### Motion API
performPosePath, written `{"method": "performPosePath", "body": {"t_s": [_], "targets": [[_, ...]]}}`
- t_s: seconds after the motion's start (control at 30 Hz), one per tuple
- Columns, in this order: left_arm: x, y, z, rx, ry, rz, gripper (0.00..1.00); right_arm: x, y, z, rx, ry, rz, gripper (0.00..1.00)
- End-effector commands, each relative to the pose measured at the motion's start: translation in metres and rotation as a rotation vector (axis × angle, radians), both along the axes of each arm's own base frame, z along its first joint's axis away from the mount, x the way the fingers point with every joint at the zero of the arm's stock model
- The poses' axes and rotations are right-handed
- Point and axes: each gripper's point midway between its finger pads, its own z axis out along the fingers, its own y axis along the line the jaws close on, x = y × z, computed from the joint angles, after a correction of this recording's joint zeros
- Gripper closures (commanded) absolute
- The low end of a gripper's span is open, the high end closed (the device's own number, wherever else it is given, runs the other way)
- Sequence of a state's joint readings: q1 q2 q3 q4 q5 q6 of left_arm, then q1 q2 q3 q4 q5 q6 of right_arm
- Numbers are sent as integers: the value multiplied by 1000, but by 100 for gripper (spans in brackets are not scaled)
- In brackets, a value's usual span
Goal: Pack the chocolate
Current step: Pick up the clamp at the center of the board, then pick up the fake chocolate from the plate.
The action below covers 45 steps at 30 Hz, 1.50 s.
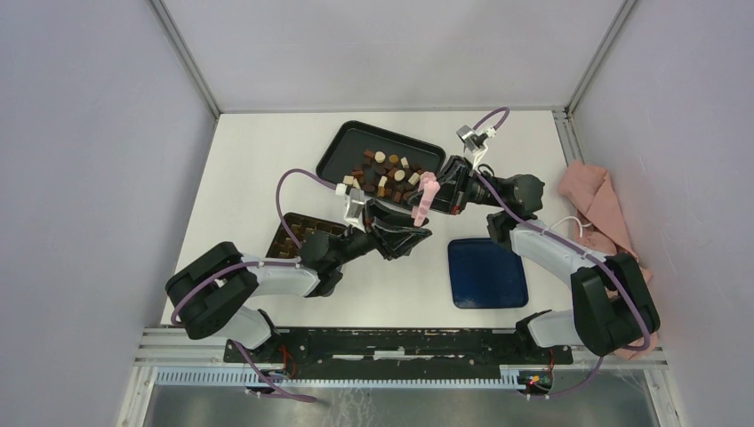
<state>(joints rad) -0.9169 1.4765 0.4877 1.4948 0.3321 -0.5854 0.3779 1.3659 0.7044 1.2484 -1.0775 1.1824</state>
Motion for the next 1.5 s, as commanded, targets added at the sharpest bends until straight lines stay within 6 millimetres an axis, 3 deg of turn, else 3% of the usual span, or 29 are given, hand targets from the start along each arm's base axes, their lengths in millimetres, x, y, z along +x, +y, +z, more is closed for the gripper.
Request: {"method": "performPosePath", "body": {"t_s": [0.0,0.37,0.6,0.73,0.9,1.07,1.1,1.2,1.37,1.47], "targets": [[-22,25,66,-234,-138,-24,55,-6,-3,15,26,-66,-4,81],[-22,33,65,-246,-83,-48,51,-7,-10,21,5,-151,-12,43],[-9,50,65,-260,-4,-37,51,-15,-16,23,-29,-255,18,26],[10,59,57,-220,103,-42,52,-13,-25,15,-90,-304,17,25],[41,73,40,-119,242,-4,52,15,-49,-13,-202,-326,-85,25],[82,82,7,111,428,68,53,50,-69,-52,-390,-399,-224,25],[92,86,-16,208,518,103,53,57,-73,-61,-433,-429,-258,25],[116,102,-56,469,649,189,52,70,-81,-86,-516,-428,-319,25],[141,140,-115,837,852,286,52,84,-92,-106,-626,-420,-361,25],[162,161,-131,979,878,388,52,87,-96,-110,-658,-430,-374,25]]}}
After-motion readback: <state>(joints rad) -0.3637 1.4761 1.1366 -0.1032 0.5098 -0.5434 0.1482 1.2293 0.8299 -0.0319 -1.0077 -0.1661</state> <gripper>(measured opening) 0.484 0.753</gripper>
